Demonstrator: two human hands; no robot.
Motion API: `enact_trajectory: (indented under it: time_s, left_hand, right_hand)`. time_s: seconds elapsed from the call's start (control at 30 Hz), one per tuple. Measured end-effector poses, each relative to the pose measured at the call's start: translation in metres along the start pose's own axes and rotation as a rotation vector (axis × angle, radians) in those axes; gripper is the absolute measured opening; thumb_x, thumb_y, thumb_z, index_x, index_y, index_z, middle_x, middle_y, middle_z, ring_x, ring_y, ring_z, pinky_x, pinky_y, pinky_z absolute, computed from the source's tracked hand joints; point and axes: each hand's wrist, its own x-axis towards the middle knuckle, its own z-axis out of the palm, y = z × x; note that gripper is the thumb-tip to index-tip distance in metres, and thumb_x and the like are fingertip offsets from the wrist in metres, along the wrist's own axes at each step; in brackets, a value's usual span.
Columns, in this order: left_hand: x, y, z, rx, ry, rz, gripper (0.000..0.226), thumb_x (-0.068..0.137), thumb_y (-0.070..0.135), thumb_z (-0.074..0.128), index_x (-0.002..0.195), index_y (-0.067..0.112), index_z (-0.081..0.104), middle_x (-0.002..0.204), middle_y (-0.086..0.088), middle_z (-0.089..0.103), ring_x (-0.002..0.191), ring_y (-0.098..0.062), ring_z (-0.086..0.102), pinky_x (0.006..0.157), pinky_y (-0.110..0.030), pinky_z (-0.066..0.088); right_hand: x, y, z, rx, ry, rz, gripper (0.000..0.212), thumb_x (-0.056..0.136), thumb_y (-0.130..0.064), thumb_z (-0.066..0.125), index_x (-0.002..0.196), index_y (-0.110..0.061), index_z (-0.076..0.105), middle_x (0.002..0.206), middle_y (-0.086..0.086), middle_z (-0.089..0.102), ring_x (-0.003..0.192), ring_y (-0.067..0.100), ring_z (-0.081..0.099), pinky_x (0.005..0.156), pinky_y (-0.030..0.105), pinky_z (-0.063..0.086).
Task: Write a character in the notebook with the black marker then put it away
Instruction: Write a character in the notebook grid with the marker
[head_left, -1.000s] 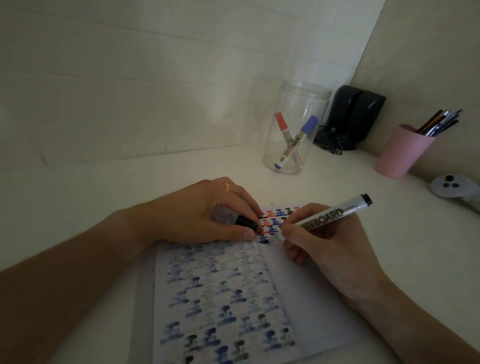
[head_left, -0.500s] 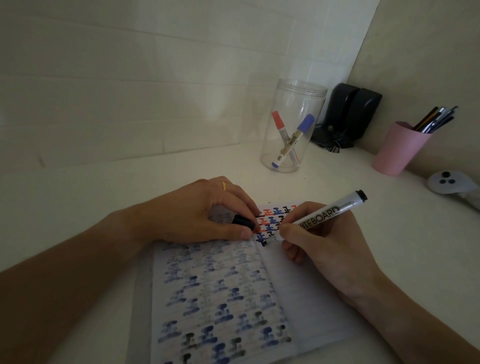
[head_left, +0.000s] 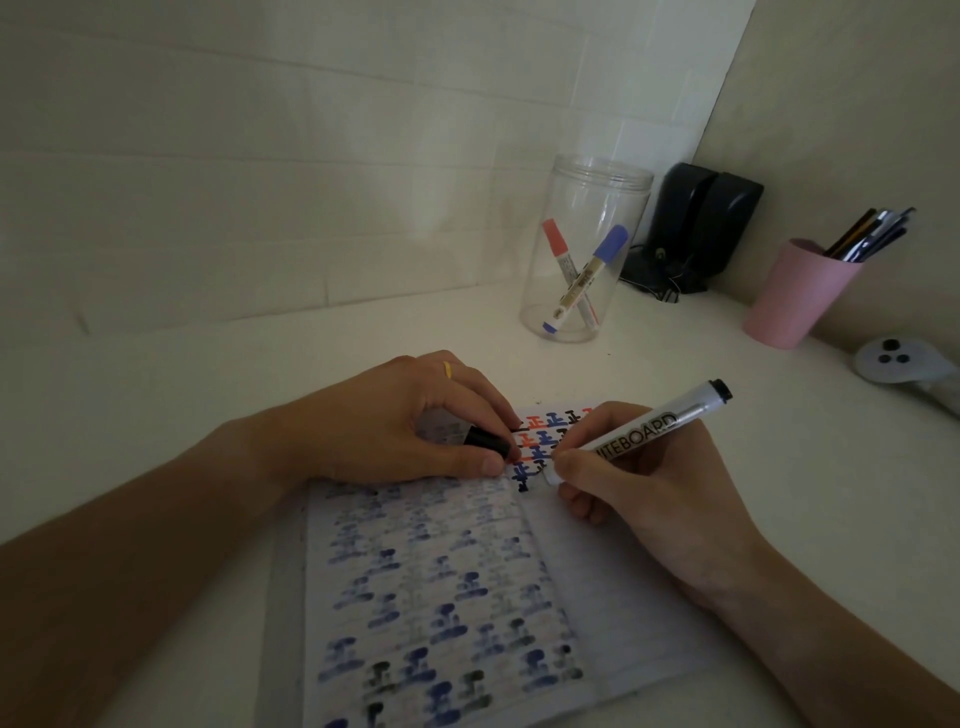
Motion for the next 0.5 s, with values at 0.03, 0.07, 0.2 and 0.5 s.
enact_trajectory:
  time_s: [0.03,0.07,0.2,0.5]
  left_hand:
    - [-0.0001,0.0000,0.0001,-0.005,0.003,0.002,0.031,0.087,0.049,0.071,0.113,0.033,0.080,0.123,0.018,0.071,0.121,-0.005,0.059,0.102,-0.031,0.051]
    - [-0.0001,-0.0001,0.0003,-0.010,0.005,0.004,0.031,0.087,0.048,0.071,0.113,0.033,0.080,0.123,0.018,0.071,0.121,-0.005,0.059,0.102,-0.031,0.051]
    - [0.0001,-0.0005,0.0003,-0.015,0.007,0.000,0.028,0.088,0.044,0.074,0.113,0.033,0.080,0.123,0.018,0.071,0.121,-0.005,0.059,0.102,-0.029,0.050]
    - [0.0000,-0.0018,0.0006,-0.003,0.011,0.000,0.032,0.087,0.049,0.071,0.114,0.033,0.079,0.123,0.018,0.071,0.121,-0.006,0.059,0.101,-0.028,0.051]
  right_hand:
    - [0.0000,0.0005,0.0004,-0.010,-0.004,-0.002,0.009,0.076,0.005,0.075,0.070,-0.001,0.071,0.058,0.018,0.069,0.049,0.022,0.063,0.048,0.026,0.052]
    - [-0.0001,0.0007,0.0007,-0.020,-0.004,-0.001,0.010,0.076,0.005,0.075,0.070,-0.002,0.071,0.057,0.017,0.069,0.049,0.021,0.063,0.048,0.026,0.051]
    - [0.0019,0.0028,0.0001,-0.037,0.059,0.033,0.010,0.073,0.004,0.074,0.067,-0.002,0.069,0.051,0.007,0.066,0.045,0.016,0.058,0.044,0.022,0.046]
    - [0.0053,0.0033,-0.0046,0.081,0.111,0.030,0.011,0.078,0.005,0.071,0.069,-0.002,0.070,0.054,0.009,0.065,0.046,0.017,0.056,0.043,0.021,0.044]
